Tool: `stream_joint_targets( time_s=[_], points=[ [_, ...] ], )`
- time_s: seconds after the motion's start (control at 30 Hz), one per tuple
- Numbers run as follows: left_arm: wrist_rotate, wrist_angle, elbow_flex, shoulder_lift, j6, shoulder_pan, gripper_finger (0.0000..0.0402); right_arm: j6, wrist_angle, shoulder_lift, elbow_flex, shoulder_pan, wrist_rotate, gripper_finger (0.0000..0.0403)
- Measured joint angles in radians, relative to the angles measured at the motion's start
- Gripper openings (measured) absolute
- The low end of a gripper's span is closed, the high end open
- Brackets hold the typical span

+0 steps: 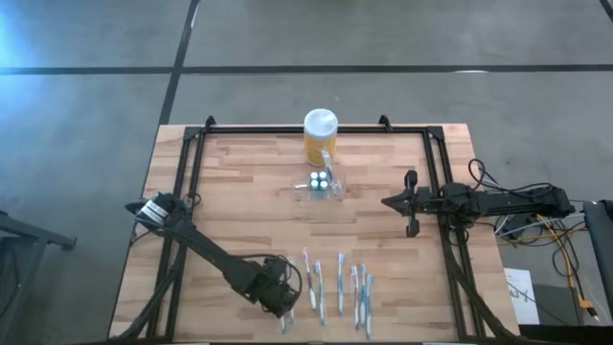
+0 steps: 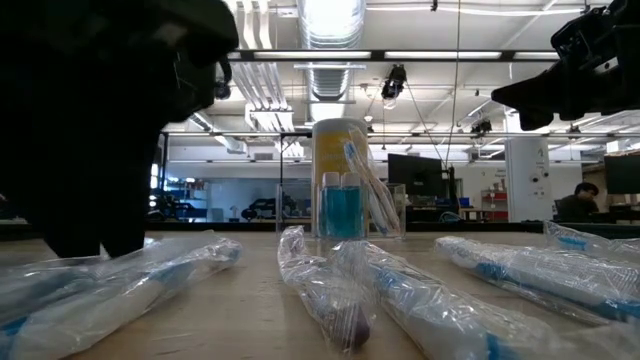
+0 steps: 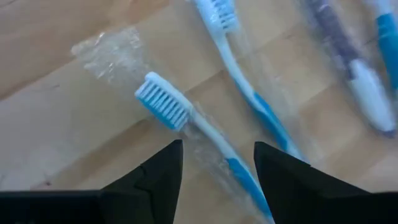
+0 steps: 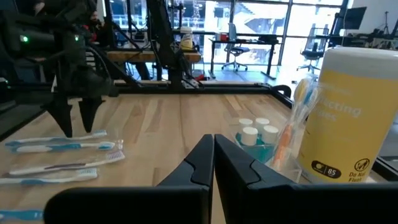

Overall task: Pick & Place toothbrushing station
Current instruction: Put the blue toothbrush into the transparent organizer

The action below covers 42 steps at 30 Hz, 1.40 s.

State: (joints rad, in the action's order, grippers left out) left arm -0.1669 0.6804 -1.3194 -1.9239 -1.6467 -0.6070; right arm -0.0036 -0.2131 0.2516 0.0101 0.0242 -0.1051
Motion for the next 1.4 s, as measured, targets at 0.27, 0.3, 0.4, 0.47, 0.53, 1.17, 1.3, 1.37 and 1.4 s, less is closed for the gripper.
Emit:
stream_joint_targets(
  time_s=[0.27, 0.3, 0.4, 0.47, 0.53, 1.17, 1.3, 1.37, 1.4],
  points=[
    [0.022, 0.026, -0.004, -0.025, 0.135, 0.017, 0.0202, 0.001, -0.002, -0.001, 0.0, 0.0, 0.0, 0.0008],
    [0.027, 0.047, -0.004, -0.025, 0.143, 0.019, 0.0202, 0.001, -0.002, -0.001, 0.0, 0.0, 0.0, 0.0008],
    [0.062, 0.104, -0.003, -0.019, 0.187, 0.02, 0.0202, 0.002, -0.002, -0.001, 0.0, 0.0, 0.0, 0.0008],
    [0.1, 0.144, -0.008, -0.018, 0.222, 0.021, 0.0202, 0.003, -0.002, 0.0, 0.0, 0.0, 0.0, 0.0008],
    [0.129, 0.161, -0.018, -0.019, 0.255, 0.02, 0.0202, 0.004, -0.003, -0.001, 0.0, 0.0, 0.0, 0.0008],
    [0.124, 0.257, -0.14, -0.018, 0.132, 0.019, 0.0202, 0.003, -0.005, 0.0, 0.0, 0.0, 0.0, 0.0008],
    [0.123, 0.253, -0.134, -0.018, 0.118, 0.02, 0.0202, 0.003, -0.005, 0.0, 0.0, 0.0, 0.0, 0.0008],
    [0.125, 0.247, -0.133, -0.018, 0.119, 0.02, 0.0202, 0.003, -0.005, 0.0, 0.0, 0.0, 0.0, 0.0008],
    [0.128, 0.245, -0.133, -0.018, 0.119, 0.02, 0.0202, 0.003, -0.005, 0.0, 0.0, 0.0, 0.0, 0.0008]
  ],
)
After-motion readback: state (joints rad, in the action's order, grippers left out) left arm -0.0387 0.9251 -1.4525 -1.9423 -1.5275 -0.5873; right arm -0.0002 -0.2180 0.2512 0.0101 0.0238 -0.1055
